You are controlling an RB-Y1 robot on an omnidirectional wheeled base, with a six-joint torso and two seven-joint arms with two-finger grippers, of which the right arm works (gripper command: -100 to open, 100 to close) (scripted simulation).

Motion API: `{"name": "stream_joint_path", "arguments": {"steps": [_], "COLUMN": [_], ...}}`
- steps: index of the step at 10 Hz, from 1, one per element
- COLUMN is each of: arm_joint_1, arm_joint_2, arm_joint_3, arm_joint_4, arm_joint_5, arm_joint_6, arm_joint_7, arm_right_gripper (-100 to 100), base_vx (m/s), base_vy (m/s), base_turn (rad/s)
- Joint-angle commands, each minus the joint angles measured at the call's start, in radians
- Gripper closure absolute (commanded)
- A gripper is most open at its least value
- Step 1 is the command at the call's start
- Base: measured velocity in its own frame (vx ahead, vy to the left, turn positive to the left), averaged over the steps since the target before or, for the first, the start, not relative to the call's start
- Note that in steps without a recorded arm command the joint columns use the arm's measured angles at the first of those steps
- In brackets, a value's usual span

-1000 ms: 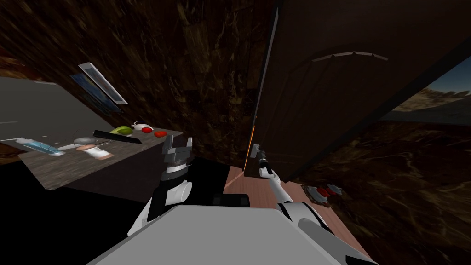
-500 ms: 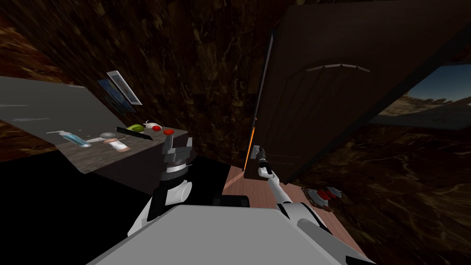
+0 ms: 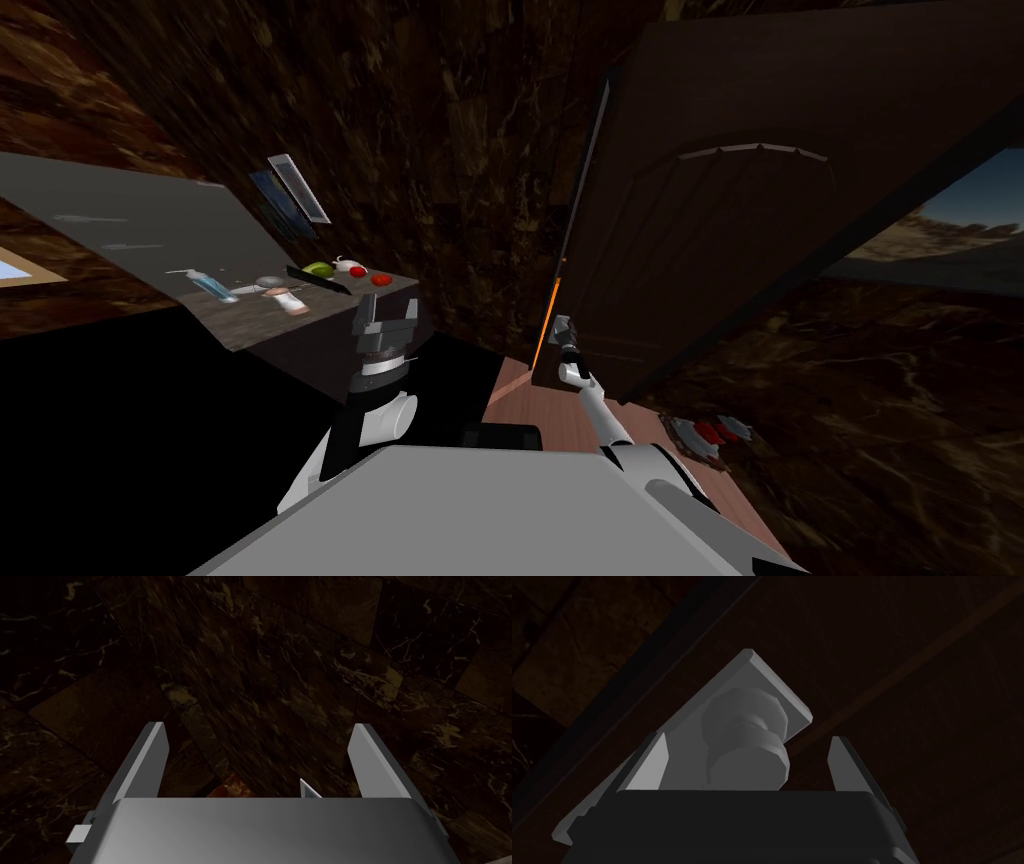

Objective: Pull the door open

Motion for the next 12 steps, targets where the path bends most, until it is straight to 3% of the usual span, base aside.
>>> {"name": "stream_joint_path", "arguments": {"steps": [1,3,4,6,7,9,10,12], "arm_joint_1": [0.002,0.009,0.009,0.016,0.016,0.022,0.022,0.027], "arm_joint_2": [0.004,0.016,0.016,0.028,0.028,0.039,0.039,0.049], "arm_joint_3": [-0.001,-0.002,-0.002,-0.004,-0.004,-0.006,-0.006,-0.007], "arm_joint_4": [-0.006,-0.024,-0.024,-0.041,-0.041,-0.057,-0.057,-0.072], "arm_joint_5": [-0.017,-0.072,-0.072,-0.126,-0.126,-0.177,-0.177,-0.221], "arm_joint_6": [0.003,0.010,0.010,0.017,0.017,0.024,0.024,0.030], "arm_joint_7": [-0.034,-0.098,-0.113,-0.176,-0.192,-0.255,-0.267,-0.330], "arm_right_gripper": [-100,-100,-100,-100,-100,-100,-100,-100], "base_vx": [-0.055,-0.068,-0.065,-0.073,-0.062,-0.077,-0.063,-0.068], "base_vy": [-0.038,-0.039,-0.031,-0.026,-0.024,-0.023,-0.027,-0.032], "base_turn": [0.035,0.088,0.032,0.084,0.031,0.079,0.030,0.064]}}
